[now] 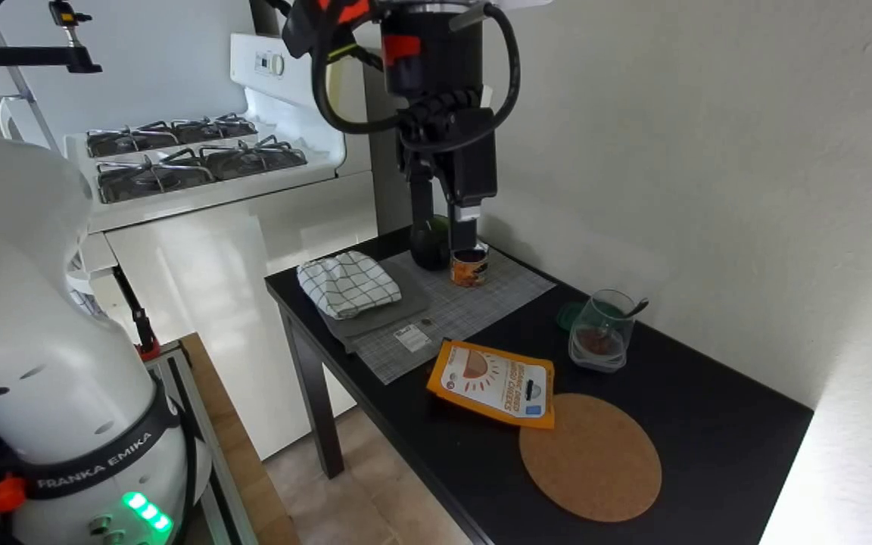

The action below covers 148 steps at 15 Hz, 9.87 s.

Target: Move the mug to the wooden coaster on the right.

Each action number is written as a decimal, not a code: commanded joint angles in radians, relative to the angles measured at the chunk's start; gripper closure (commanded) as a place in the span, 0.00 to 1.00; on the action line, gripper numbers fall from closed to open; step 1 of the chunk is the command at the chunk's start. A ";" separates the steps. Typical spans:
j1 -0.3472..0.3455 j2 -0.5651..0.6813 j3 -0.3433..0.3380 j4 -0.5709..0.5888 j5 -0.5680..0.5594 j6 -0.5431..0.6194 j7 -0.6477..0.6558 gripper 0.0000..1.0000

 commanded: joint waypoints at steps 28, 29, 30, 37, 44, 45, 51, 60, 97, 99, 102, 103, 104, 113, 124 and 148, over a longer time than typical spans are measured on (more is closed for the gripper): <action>0.321 0.355 0.096 0.037 0.034 0.392 -0.271 0.00; 0.322 0.361 0.095 0.043 0.035 0.392 -0.278 0.00; 0.322 0.362 0.094 0.045 0.035 0.392 -0.281 0.00; 0.408 0.601 0.093 0.054 0.098 0.863 -0.512 0.00; 0.352 0.936 0.371 0.229 0.570 1.030 -1.035 0.00; 0.282 0.962 0.448 0.269 0.607 0.993 -1.108 0.00; 0.114 0.970 0.503 0.351 0.627 0.673 -1.410 0.00; 0.185 0.975 0.404 0.369 0.603 0.664 -1.421 0.00; 0.120 0.829 0.500 0.294 0.708 0.634 -1.343 0.94; 0.151 0.729 0.448 0.240 0.703 0.577 -1.310 0.94; 0.203 0.583 0.341 0.136 0.623 0.582 -1.165 0.94; 0.215 0.536 0.311 0.105 0.601 0.585 -1.124 0.94; 0.221 0.506 0.279 0.079 0.572 0.594 -1.082 0.94; 0.260 0.432 0.121 0.003 0.449 0.600 -0.925 0.78; 0.206 0.398 0.010 -0.008 0.382 0.688 -0.800 0.94; 0.004 0.456 -0.259 -0.167 0.236 1.010 -0.240 0.94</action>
